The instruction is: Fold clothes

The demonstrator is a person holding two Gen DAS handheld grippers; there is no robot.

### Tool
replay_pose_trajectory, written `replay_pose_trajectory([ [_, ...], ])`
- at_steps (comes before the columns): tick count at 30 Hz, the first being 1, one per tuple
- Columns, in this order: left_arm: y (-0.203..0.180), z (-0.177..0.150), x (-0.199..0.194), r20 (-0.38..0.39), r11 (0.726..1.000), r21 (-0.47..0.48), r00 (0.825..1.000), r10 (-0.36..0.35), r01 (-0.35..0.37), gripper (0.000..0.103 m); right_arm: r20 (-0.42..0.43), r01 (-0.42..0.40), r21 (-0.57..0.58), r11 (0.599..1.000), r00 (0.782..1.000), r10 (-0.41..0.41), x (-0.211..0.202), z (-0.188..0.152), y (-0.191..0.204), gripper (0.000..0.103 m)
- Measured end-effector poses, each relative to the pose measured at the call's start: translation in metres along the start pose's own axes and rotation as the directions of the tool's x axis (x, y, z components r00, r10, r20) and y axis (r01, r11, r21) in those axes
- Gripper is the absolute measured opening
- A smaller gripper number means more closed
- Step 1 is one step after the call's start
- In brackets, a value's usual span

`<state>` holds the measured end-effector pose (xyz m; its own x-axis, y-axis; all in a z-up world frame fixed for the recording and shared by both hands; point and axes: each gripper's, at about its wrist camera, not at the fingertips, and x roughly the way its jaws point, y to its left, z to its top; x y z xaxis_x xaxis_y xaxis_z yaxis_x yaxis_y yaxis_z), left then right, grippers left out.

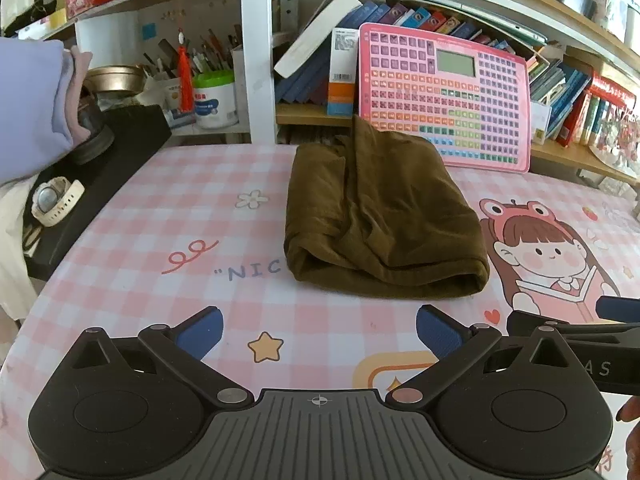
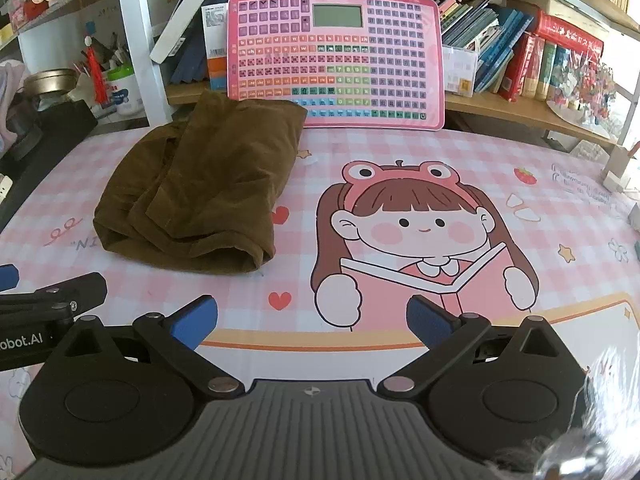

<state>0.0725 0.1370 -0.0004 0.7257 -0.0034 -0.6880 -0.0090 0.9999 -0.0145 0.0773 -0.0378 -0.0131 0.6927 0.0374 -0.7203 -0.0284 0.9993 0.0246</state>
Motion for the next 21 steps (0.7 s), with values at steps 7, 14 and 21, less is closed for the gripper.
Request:
replay_pose_trajectory([
  [7, -0.0003, 0.0003, 0.0023, -0.013, 1.0, 0.002, 1.0, 0.007, -0.007, 0.103, -0.015, -0.002, 0.004, 1.0, 1.0, 0.002, 0.003, -0.0013, 0.0, 0.102],
  [14, -0.0002, 0.0004, 0.0022, -0.011, 1.0, -0.001, 1.0, 0.006, -0.006, 0.103, -0.016, -0.003, 0.004, 1.0, 1.0, 0.003, 0.0032, -0.0018, 0.001, 0.102],
  [21, -0.0013, -0.0006, 0.0017, -0.011, 1.0, 0.002, 1.0, 0.017, -0.017, 0.103, -0.019, -0.001, 0.004, 1.0, 1.0, 0.001, 0.003, -0.0023, 0.0011, 0.102],
])
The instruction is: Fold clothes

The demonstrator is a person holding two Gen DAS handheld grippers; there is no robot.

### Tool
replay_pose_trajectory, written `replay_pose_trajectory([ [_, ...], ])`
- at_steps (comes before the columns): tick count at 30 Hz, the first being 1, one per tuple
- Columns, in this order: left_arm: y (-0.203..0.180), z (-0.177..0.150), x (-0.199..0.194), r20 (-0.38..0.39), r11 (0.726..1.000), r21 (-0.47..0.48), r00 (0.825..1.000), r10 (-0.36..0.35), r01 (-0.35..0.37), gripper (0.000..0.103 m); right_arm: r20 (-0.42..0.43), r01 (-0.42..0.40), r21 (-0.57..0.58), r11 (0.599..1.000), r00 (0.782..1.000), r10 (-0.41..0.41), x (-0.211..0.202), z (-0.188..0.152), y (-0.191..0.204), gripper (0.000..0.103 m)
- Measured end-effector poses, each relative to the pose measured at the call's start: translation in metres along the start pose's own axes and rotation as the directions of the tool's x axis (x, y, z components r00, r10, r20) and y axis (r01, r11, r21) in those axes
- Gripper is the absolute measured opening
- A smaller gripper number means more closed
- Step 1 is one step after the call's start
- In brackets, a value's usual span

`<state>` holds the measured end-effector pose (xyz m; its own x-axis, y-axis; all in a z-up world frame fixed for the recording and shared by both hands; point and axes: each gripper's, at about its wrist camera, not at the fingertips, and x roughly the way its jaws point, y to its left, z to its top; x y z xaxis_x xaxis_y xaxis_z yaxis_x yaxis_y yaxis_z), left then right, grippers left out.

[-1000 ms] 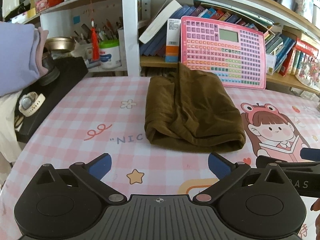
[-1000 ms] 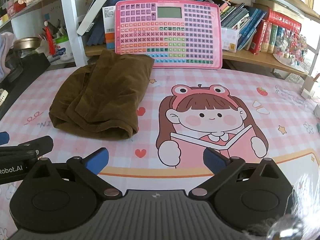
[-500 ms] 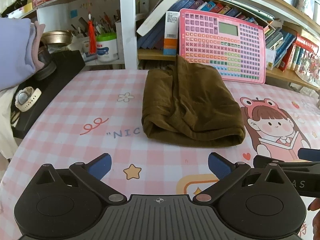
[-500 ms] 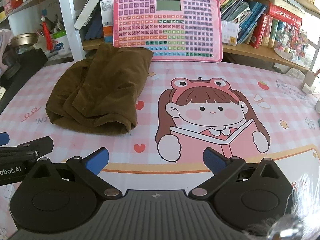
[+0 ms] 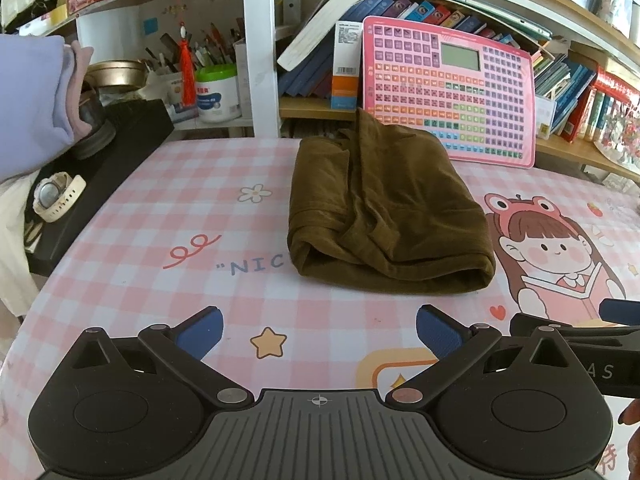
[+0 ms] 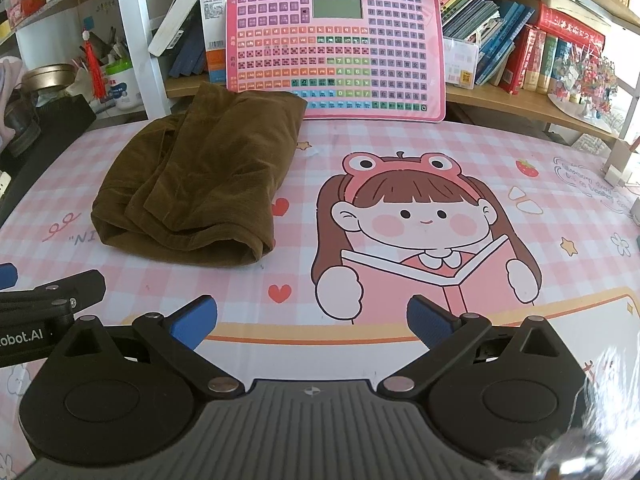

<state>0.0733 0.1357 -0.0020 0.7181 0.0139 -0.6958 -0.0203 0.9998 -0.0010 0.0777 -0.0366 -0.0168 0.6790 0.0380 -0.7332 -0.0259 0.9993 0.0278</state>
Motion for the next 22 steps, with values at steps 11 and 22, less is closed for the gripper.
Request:
replay_pose_trajectory([
  [11, 0.002, -0.0008, -0.0002, -0.018, 1.0, -0.012, 1.0, -0.011, 0.01, 0.103, -0.007, 0.002, 0.0, 1.0, 1.0, -0.002, -0.0003, -0.0029, 0.0002, 0.102],
  [22, 0.0044, -0.0005, 0.0014, -0.025, 1.0, -0.029, 1.0, -0.013, 0.013, 0.103, -0.013, 0.005, -0.003, 1.0, 1.0, -0.005, 0.0008, -0.0029, 0.001, 0.102],
])
